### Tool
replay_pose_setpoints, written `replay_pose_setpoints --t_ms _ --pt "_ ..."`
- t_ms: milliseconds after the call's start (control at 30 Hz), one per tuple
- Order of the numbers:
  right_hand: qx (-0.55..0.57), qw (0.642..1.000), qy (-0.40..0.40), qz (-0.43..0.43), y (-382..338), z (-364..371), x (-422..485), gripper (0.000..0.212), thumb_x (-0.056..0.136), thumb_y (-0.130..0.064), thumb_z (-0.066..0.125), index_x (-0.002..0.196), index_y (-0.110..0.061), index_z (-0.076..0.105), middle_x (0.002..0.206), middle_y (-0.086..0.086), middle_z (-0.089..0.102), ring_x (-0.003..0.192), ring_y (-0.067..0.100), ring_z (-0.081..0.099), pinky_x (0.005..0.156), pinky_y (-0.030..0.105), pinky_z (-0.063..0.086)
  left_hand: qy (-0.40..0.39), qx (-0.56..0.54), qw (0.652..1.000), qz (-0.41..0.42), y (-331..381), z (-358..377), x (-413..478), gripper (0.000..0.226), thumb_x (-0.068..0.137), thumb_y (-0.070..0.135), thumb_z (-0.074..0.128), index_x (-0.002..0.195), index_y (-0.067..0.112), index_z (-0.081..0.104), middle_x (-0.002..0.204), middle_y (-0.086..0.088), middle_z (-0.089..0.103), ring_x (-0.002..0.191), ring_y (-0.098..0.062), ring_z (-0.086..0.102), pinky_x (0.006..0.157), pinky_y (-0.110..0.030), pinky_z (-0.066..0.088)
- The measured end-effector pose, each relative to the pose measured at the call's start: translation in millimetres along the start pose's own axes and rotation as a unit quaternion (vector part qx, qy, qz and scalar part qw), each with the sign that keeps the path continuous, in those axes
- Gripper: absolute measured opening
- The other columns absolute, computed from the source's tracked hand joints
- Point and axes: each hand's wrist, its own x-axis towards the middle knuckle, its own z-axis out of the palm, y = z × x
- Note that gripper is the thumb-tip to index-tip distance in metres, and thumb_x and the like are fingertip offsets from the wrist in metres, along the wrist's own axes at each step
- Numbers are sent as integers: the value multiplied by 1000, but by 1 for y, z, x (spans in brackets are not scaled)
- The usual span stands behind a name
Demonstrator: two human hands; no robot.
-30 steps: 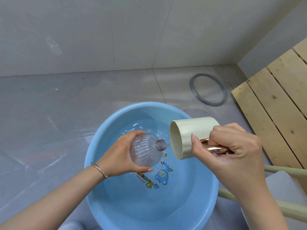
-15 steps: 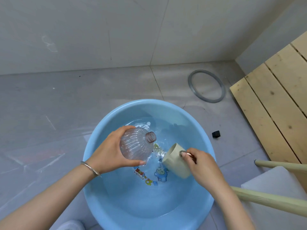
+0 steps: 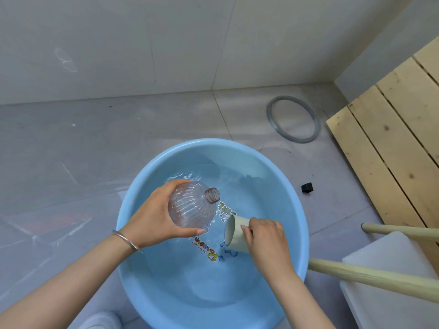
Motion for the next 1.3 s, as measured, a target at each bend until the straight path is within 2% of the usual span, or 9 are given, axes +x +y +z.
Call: replay_pose_setpoints --t_ms 233,400,500,633,833,1033,1100,1200,1300 --pt "24 999 25 -13 -14 21 -5 41 62 -23 87 53 -19 48 48 -3 47 46 20 49 60 33 26 5 2 1000 -1 -1 -1 -1 95 42 67 82 125 39 44 121 24 54 115 -5 52 101 -30 43" --pt "202 979 23 16 -8 21 -7 33 90 -38 43 63 -21 41 60 -9 42 62 16 46 63 26 25 18 -7 1000 -3 1 -4 0 95 42 67 82 124 35 46 120 23 55 112 1 53 97 -12 39" --pt "437 889 3 135 4 15 -9 39 96 -28 52 61 -12 47 55 -8 50 59 8 46 60 22 33 36 -26 999 -5 4 -11 2 93 45 55 89 125 29 48 119 22 56 109 10 52 88 1 34" --pt "597 771 9 221 13 5 -19 41 86 -28 61 59 -12 35 58 -7 25 57 8 24 57 25 19 62 -38 997 4 10 -19 7 90 46 46 87 125 25 49 119 22 56 108 15 51 87 3 32" --pt "675 700 51 226 23 -28 -14 52 91 -21 58 40 -25 53 46 -17 37 52 0 35 72 26 26 50 -34 998 12 10 -17 5 93 44 61 85 124 29 48 119 25 55 110 12 51 89 2 32" --pt "670 709 103 195 31 -60 -1 58 69 -61 72 58 -8 50 73 9 42 75 23 36 74 35 30 10 1 1000 23 9 -5 2 95 43 63 84 125 37 44 122 23 53 115 0 52 99 -19 40" --pt "661 722 92 183 34 -71 1 46 76 -51 72 52 -16 53 66 7 39 67 21 36 70 32 32 5 12 1000 22 8 -2 1 96 43 64 83 126 41 41 123 25 51 116 0 50 101 -20 39" --pt "615 763 113 162 32 -85 3 48 87 -22 63 41 -22 46 48 -12 27 48 3 28 52 10 33 4 24 1000 20 7 -1 1 98 43 65 83 128 41 40 124 25 49 117 2 47 101 -19 37" --pt "583 789 123 148 29 -89 4 42 87 -15 62 52 -8 39 41 -13 30 41 1 32 48 7 30 1 28 999 22 6 -2 1 100 43 65 83 130 40 40 126 26 48 118 3 45 101 -13 34"
